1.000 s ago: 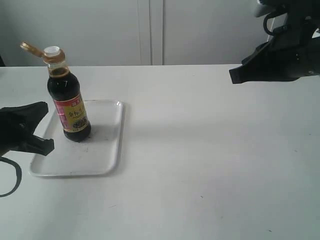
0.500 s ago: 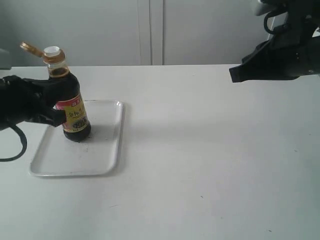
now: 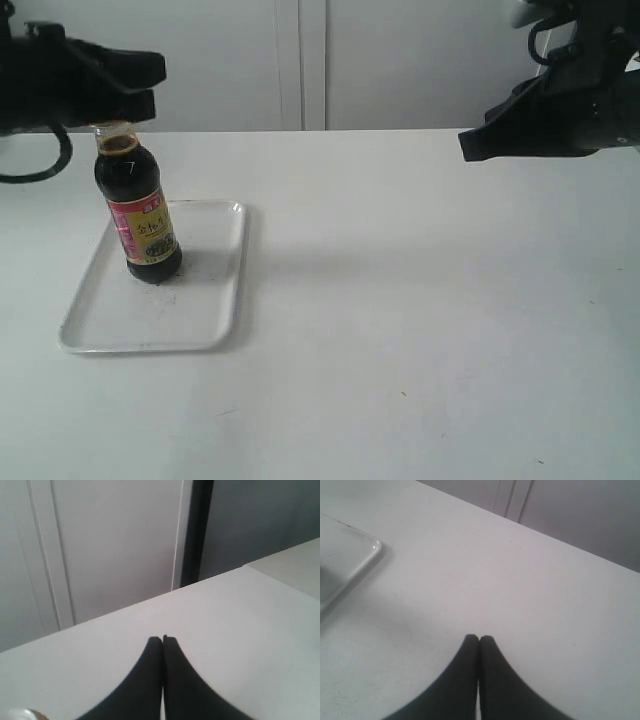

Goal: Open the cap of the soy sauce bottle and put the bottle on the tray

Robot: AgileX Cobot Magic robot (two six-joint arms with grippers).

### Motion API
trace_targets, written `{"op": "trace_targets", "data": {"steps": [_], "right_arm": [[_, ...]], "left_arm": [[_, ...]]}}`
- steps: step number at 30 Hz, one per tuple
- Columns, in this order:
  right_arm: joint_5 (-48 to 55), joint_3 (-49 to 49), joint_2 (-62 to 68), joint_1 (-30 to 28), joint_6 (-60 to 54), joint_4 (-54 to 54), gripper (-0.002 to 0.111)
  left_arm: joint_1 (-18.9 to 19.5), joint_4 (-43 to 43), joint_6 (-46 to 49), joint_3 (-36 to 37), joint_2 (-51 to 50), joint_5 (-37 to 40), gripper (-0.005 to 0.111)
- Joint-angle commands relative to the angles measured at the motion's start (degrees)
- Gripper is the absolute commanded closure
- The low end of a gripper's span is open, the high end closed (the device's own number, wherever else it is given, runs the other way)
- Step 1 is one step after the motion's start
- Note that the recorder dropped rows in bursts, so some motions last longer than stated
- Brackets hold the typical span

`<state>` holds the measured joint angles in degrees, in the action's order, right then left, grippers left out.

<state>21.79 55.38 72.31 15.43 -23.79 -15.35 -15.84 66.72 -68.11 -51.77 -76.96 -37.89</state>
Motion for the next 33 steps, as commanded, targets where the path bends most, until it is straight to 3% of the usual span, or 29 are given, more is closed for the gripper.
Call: {"op": "trace_targets", "data": {"steps": [1, 12, 18, 21, 26, 33], "right_arm": [[-0.83, -0.11, -0.12, 0.12, -0.41, 0.48, 0.108], [-0.44, -0.11, -0.12, 0.12, -0.79, 0.68, 0.108], [0.01, -0.11, -0.12, 0.12, -1.51, 0.68, 0.108], [-0.01, -0.11, -0.12, 0.12, -1.64, 0.68, 0.108], [-0.25, 0.01, -0.12, 0.12, -1.76, 0.68, 0.108], [3.70, 1.52, -0.12, 0.12, -1.89, 1.04, 0.108]], "left_arm": [[-4.52, 4.27, -0.87, -6.53, 0.56, 13.75, 0.107], [-5.17, 14.62, 0.02, -13.98, 0.22, 37.89, 0.107], [-5.17, 14.61, 8.58, -15.61, -0.39, 53.38, 0.107], [-5.05, 8.41, 18.36, -17.02, -0.43, 61.28, 0.107], [-4.81, -9.91, 42.09, -22.41, -0.89, 75.76, 0.107], [-4.18, -26.10, 50.43, -27.65, -0.94, 84.32, 0.107]]}}
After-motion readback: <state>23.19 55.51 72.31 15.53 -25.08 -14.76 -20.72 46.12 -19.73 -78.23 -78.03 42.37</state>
